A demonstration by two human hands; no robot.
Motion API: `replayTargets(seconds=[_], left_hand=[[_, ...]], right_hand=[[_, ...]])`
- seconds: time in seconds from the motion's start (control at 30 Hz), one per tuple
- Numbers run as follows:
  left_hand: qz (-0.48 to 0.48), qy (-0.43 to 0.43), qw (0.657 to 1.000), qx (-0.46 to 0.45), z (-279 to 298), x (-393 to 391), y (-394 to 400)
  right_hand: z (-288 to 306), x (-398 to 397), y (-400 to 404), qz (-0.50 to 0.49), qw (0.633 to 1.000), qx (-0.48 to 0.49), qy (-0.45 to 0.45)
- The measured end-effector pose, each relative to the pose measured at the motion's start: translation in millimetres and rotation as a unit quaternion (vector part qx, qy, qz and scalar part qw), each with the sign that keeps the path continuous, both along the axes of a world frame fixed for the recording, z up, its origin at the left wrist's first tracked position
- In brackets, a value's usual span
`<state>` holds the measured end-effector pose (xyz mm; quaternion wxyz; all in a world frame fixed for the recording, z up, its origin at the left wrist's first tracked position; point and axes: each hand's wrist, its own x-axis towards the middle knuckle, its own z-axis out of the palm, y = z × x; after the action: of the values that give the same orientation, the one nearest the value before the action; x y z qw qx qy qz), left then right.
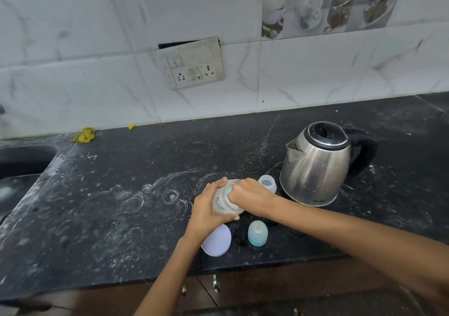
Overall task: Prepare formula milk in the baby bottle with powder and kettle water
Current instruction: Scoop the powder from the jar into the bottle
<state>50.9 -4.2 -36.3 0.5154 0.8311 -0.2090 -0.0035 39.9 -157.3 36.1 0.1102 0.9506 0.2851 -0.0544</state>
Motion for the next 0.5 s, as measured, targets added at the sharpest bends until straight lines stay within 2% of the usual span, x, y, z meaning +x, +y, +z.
replayTargets(seconds=[0.3, 0.4, 0.5], left_hand=[[-0.002, -0.014, 1.000, 0.007, -3.8, 1.1, 3.9], [0.003, -0.016, 1.000, 0.004, -2.8, -1.5, 3.3], [0.001, -0.017, 1.000, -0.002, -1.3, -3.0, 1.8]], right_hand=[[5.6, -1.2, 3.2, -0.001, 0.996, 0.024, 0.088], [0.3, 3.4, -1.7, -0.049, 0.981, 0.138, 0.128], [-7.7, 7.3, -6.9, -0.106, 0.943, 0.274, 0.155]])
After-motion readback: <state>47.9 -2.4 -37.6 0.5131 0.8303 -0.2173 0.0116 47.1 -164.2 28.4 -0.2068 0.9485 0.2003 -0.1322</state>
